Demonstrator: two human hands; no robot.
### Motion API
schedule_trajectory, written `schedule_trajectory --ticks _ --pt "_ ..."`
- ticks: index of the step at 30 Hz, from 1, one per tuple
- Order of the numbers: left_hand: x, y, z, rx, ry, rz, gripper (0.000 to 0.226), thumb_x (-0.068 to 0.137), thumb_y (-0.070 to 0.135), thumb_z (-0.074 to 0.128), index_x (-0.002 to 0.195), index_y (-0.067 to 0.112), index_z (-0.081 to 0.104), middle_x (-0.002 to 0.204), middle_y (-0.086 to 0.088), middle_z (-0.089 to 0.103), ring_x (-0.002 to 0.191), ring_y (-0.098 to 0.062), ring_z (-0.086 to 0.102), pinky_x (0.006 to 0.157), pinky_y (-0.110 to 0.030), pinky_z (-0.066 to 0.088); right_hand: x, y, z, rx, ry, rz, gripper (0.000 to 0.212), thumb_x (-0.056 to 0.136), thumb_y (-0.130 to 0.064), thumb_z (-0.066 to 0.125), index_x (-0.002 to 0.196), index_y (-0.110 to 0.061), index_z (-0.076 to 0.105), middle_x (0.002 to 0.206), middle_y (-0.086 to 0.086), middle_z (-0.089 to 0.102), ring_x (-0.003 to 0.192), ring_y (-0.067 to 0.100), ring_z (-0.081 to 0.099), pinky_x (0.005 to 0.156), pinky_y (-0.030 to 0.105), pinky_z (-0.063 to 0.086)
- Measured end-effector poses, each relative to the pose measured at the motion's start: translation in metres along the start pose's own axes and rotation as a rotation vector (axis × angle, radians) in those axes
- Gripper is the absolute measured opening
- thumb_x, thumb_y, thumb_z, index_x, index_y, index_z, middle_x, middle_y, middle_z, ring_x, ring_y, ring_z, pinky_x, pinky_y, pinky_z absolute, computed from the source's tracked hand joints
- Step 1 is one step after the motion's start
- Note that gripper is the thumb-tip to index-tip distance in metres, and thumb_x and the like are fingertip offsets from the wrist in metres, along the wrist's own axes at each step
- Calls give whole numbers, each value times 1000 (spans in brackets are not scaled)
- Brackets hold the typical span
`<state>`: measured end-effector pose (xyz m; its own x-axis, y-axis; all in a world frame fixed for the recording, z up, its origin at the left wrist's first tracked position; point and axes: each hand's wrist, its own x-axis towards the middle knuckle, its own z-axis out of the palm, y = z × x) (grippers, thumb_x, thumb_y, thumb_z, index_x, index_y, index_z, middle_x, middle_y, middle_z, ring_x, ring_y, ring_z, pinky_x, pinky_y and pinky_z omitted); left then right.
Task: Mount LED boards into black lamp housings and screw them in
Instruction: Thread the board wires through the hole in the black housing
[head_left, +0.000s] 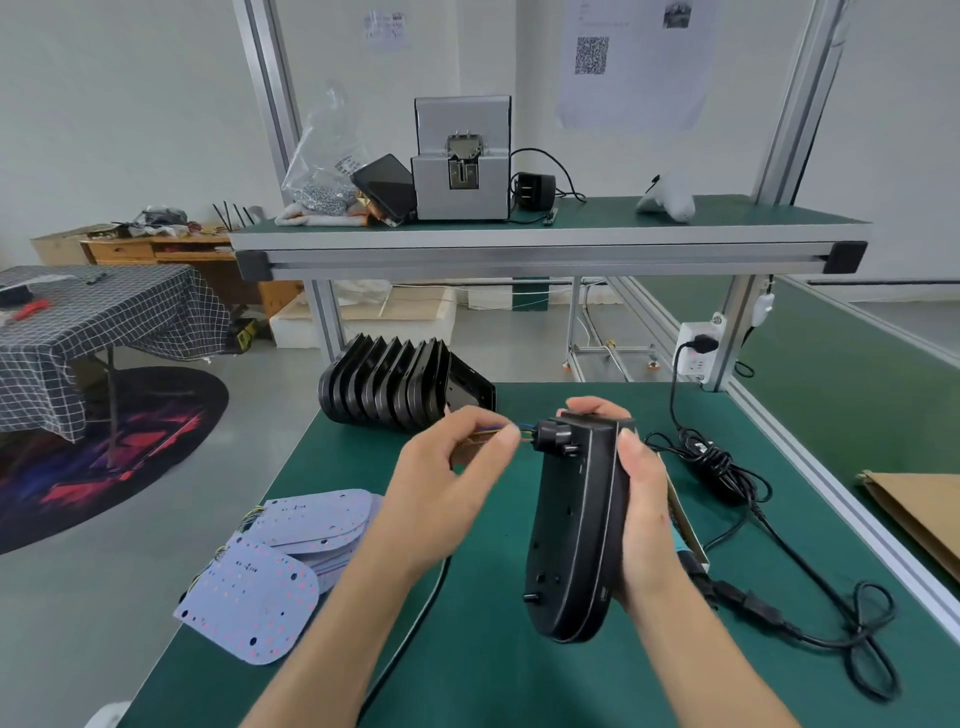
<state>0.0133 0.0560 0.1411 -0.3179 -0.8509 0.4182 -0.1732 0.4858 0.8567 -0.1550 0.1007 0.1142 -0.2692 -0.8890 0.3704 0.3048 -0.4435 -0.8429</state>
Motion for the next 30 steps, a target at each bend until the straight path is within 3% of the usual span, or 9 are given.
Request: schedule_trajectory --ticks 2,4,7,10,15,20,25,27,30 --pt "2 9 1 217 77 149 23 96 40 63 104 24 78 93 14 72 95 -4 67 86 -14 46 3 -7 0 -51 -27 -8 46 89 -52 53 120 -20 63 104 11 68 85 16 65 72 28 54" --pt "6 15 -1 378 114 279 25 97 38 66 110 22 80 99 13 73 103 -9 66 94 -27 48 5 -13 1 -133 -55 -23 45 88 -53 52 120 -24 64 109 23 63 89 20 60 77 35 49" --pt "6 20 0 175 65 175 17 99 28 70 113 26 79 99 18 76 101 -2 69 88 -17 51 4 -19 2 -171 -85 -20 44 88 -55 51 119 -28 65 118 28 60 93 24 58 85 43 45" --pt "3 20 6 -14 20 79 18 98 17 71 107 31 79 91 18 77 88 -2 72 81 -10 50 3 -22 3 -200 -87 -24 44 88 -57 50 118 -30 66 118 25 63 96 26 58 88 47 44" --pt "0 17 9 -205 -11 10 25 96 5 72 105 28 81 90 5 80 83 -13 75 81 -19 56 0 -27 -1 -218 -99 29 45 87 -60 49 117 -32 68 106 15 69 87 19 62 76 39 49" --pt "-3 13 13 -225 19 41 25 92 14 76 108 33 81 95 8 80 91 -12 75 87 -20 56 -3 -34 -1 -204 -91 81 50 86 -64 49 118 -30 67 99 12 66 80 20 58 69 36 48" --pt "-7 9 16 -114 38 135 32 86 21 79 113 39 78 98 16 77 97 -6 72 92 -16 51 -7 -40 7 -167 -67 110 48 80 -65 51 111 -33 70 100 17 60 84 26 49 75 42 40" --pt "-9 7 16 -33 62 183 31 86 21 80 112 39 78 102 18 77 100 -6 73 92 -15 52 -11 -40 8 -162 -57 134 52 79 -65 52 113 -30 70 100 16 62 83 23 52 71 36 45" --pt "-10 7 15 110 99 298 27 88 19 80 114 24 79 100 18 76 98 -3 72 89 -10 48 -16 -40 9 -76 -31 181 51 86 -56 53 117 -18 68 100 12 71 80 18 61 68 28 52"
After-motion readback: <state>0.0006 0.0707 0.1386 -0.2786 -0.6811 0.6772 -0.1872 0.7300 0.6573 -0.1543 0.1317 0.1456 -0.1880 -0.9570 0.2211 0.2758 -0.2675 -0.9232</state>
